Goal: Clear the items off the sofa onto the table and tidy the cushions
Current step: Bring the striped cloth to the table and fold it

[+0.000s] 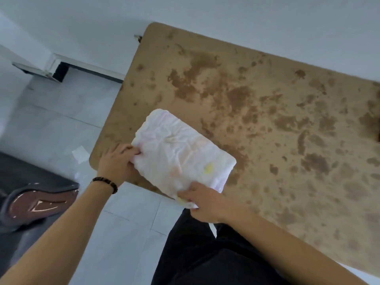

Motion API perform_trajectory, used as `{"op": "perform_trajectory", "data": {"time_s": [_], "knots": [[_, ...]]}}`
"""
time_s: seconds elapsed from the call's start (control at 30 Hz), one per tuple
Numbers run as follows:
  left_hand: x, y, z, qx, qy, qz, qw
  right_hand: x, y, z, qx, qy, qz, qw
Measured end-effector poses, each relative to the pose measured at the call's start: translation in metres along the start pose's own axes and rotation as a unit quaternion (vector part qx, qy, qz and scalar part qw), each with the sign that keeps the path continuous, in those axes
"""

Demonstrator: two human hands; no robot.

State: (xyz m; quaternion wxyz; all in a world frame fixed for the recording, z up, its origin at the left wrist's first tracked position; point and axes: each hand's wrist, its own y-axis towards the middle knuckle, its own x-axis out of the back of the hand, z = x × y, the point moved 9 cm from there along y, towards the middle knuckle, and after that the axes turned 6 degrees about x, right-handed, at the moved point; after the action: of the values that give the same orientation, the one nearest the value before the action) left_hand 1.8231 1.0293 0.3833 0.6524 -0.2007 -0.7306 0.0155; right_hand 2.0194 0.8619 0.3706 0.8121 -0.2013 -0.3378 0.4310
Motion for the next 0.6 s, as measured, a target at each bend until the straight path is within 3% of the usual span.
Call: {"op": "perform_trajectory", "data": {"time_s": [0.07,0.17,0.27,0.33,0.43,0.53,0.6], "knots": [[-0.028,-0.012,0.009,0.078,0.026,0.099,0.992,-0.027,0.01,-0.002,0.012,-0.099,0.067,0.993],[-0.01,-0.006,0.0,0.133,0.0,0.055,0.99,-0.021,0.009,-0.005,0.0,-0.041,0.052,0.998],[0.017,0.003,-0.012,0.21,-0.098,-0.047,0.972,0.025,-0.005,-0.014,-0.018,0.108,-0.065,0.992],[0.015,-0.004,-0.019,0.288,-0.213,-0.076,0.931,0.07,-0.016,-0.028,-0.042,0.12,-0.184,0.975],[-0.015,-0.035,-0.025,0.445,-0.37,-0.093,0.81,0.123,-0.018,-0.053,-0.098,0.113,-0.315,0.937],[-0.07,-0.084,-0.043,0.583,-0.52,-0.04,0.623,0.148,0.004,-0.07,-0.13,0.162,-0.35,0.913],[-0.097,-0.096,-0.065,0.592,-0.62,0.005,0.515,0.15,0.024,-0.076,-0.137,0.21,-0.331,0.91]]}}
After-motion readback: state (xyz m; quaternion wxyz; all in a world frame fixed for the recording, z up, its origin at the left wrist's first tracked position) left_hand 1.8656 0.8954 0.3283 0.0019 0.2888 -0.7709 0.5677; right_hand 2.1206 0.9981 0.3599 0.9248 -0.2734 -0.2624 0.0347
